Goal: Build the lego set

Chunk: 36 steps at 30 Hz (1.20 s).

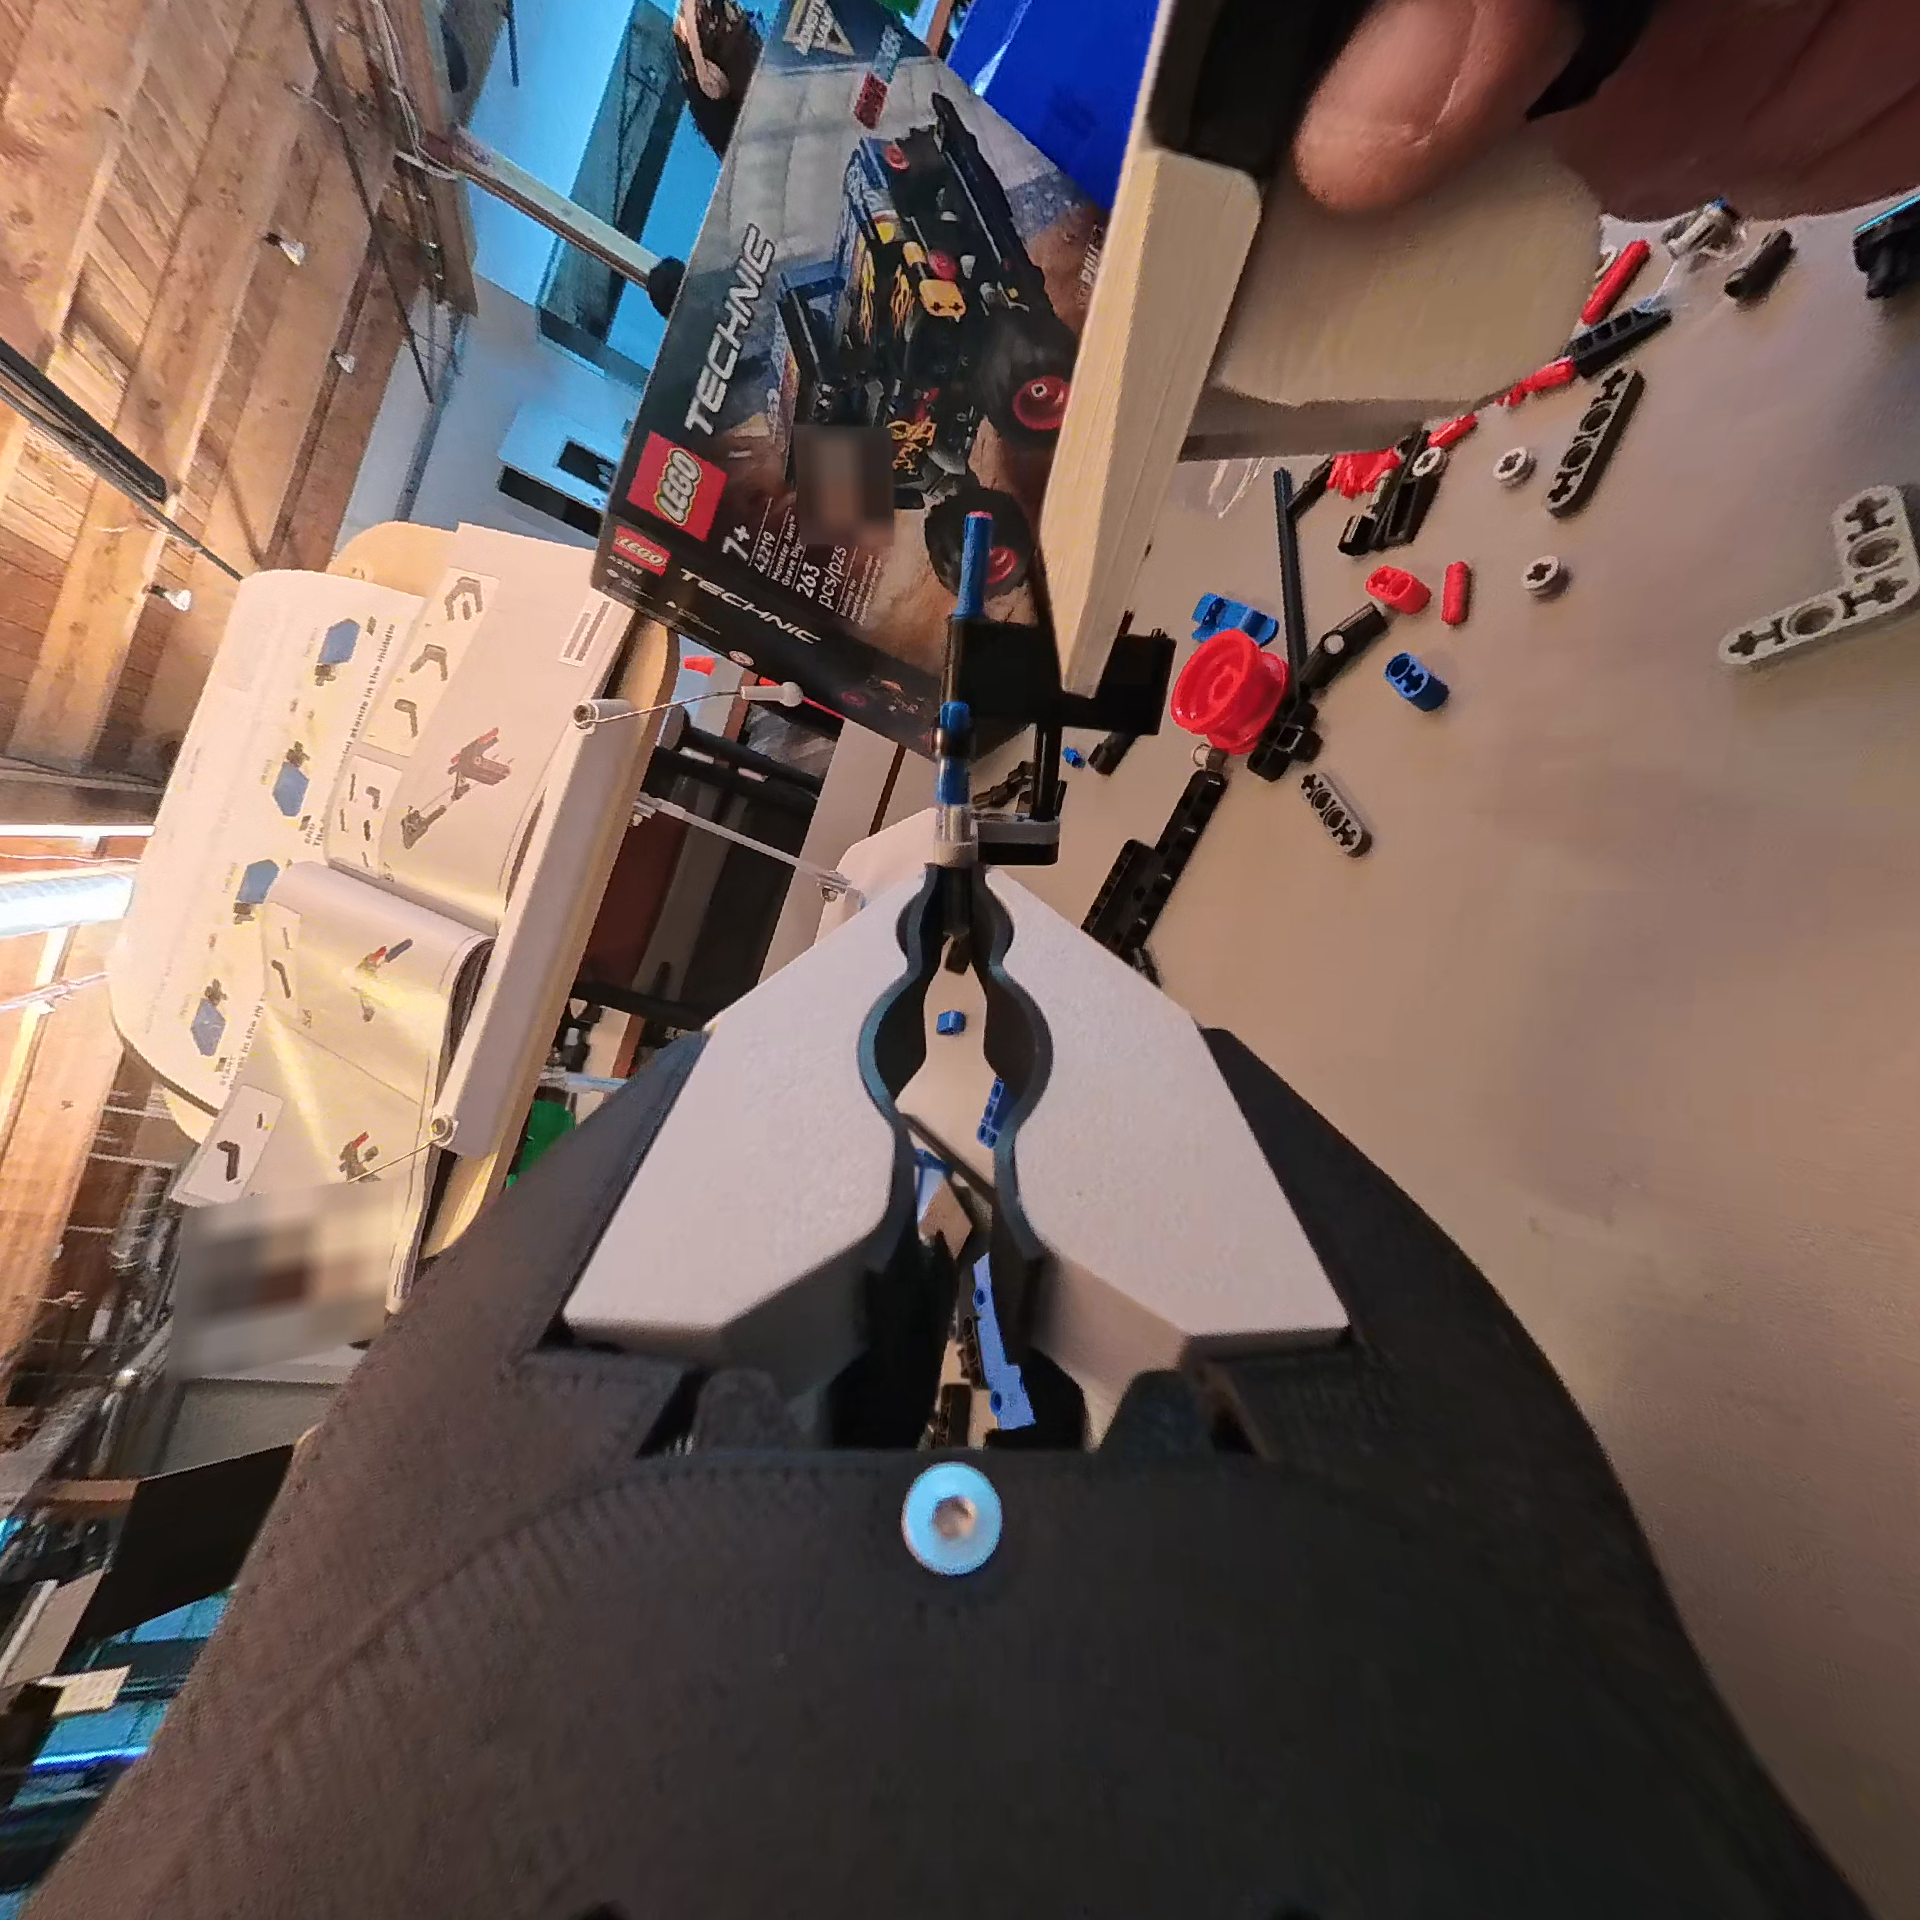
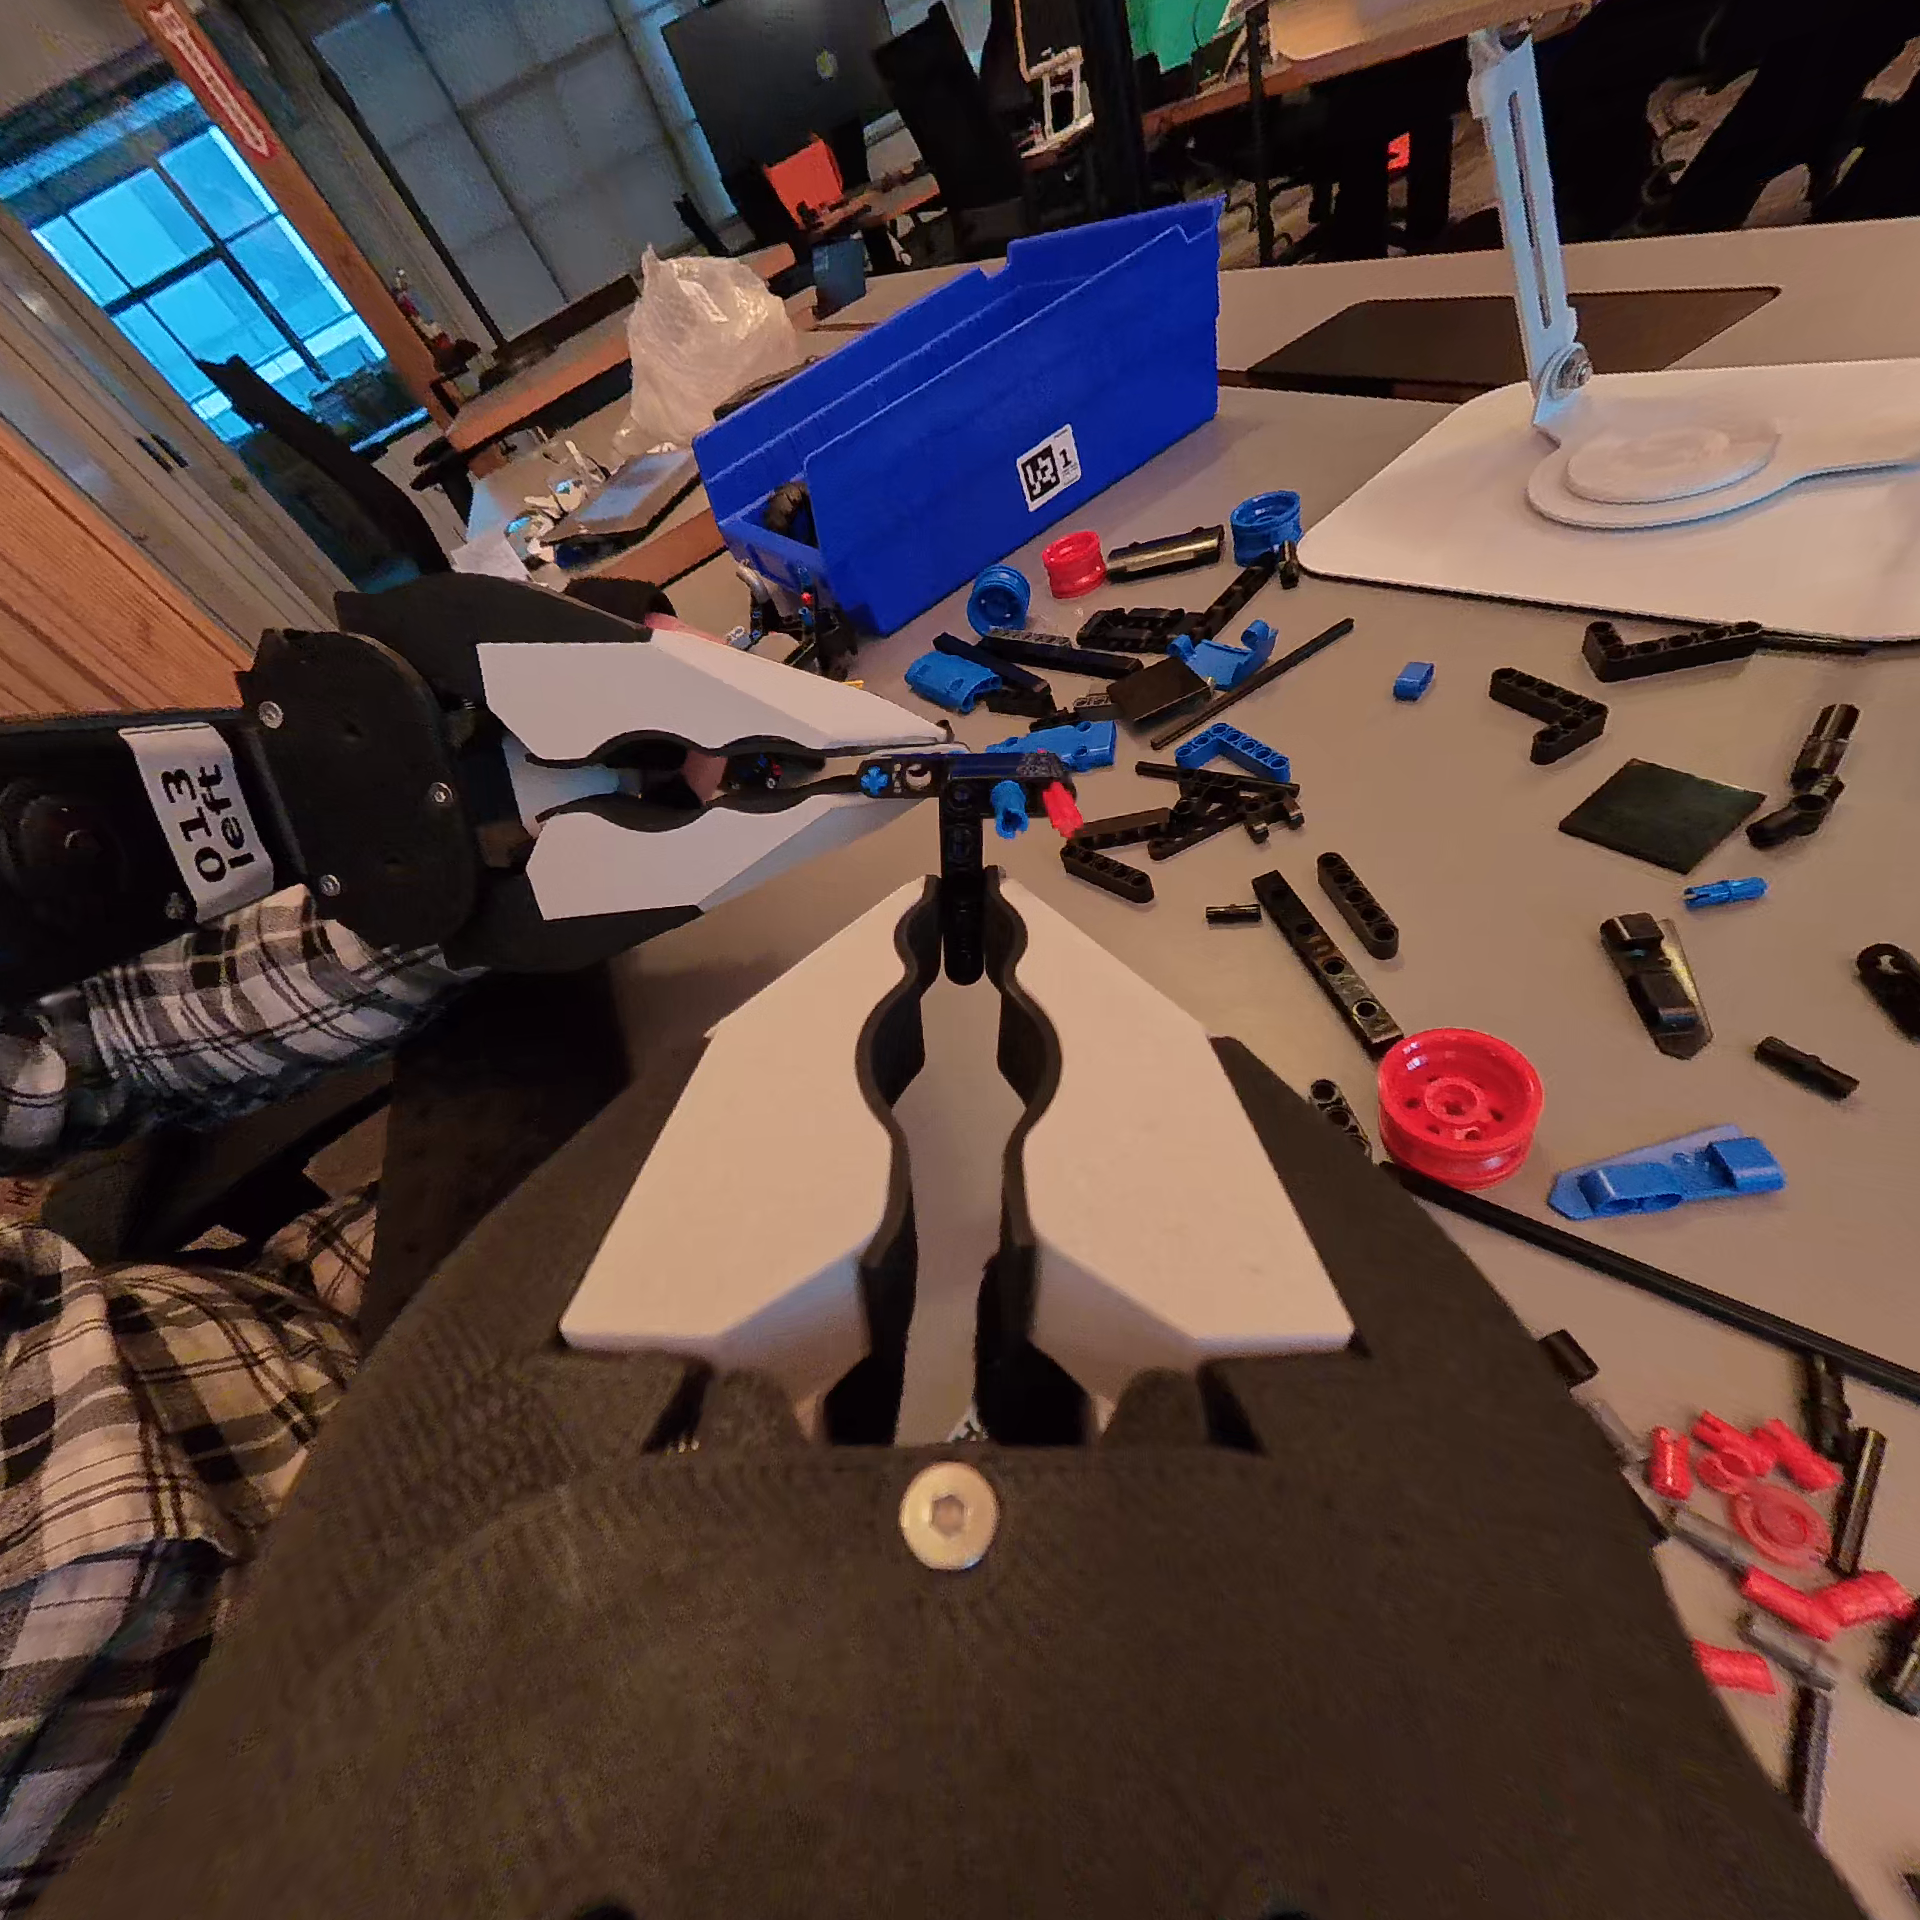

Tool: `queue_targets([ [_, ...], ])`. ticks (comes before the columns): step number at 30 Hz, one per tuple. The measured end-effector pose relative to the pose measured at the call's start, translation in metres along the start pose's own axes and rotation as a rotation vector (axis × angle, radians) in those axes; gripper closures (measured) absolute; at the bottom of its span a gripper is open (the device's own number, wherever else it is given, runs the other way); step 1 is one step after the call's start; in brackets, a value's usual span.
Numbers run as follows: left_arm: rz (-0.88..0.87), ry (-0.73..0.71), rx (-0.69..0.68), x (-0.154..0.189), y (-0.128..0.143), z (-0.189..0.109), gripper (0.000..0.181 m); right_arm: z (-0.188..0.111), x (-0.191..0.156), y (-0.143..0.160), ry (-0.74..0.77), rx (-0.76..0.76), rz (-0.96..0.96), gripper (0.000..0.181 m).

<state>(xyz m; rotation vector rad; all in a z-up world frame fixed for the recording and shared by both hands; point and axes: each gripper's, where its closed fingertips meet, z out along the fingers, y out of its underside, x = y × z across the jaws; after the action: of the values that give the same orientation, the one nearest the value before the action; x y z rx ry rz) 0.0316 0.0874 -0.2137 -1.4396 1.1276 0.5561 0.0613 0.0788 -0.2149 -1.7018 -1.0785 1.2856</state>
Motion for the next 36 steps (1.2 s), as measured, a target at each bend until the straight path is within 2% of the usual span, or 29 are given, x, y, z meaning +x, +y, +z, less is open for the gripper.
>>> queue_targets([
  [13, -0.039, 0.000, 0.040, -0.003, -0.005, -0.002, 0.180, -0.002, -0.002, -0.006, -0.036, 0.042, 0.046, 0.176],
  [26, -0.085, -0.018, 0.135, -0.013, -0.017, -0.013, 0.179, -0.007, -0.013, -0.019, -0.030, 0.104, -0.097, 0.176],
  [36, -0.092, 0.008, 0.155, -0.009, -0.020, -0.013, 0.177, -0.006, -0.013, -0.020, 0.019, 0.105, -0.182, 0.176],
])
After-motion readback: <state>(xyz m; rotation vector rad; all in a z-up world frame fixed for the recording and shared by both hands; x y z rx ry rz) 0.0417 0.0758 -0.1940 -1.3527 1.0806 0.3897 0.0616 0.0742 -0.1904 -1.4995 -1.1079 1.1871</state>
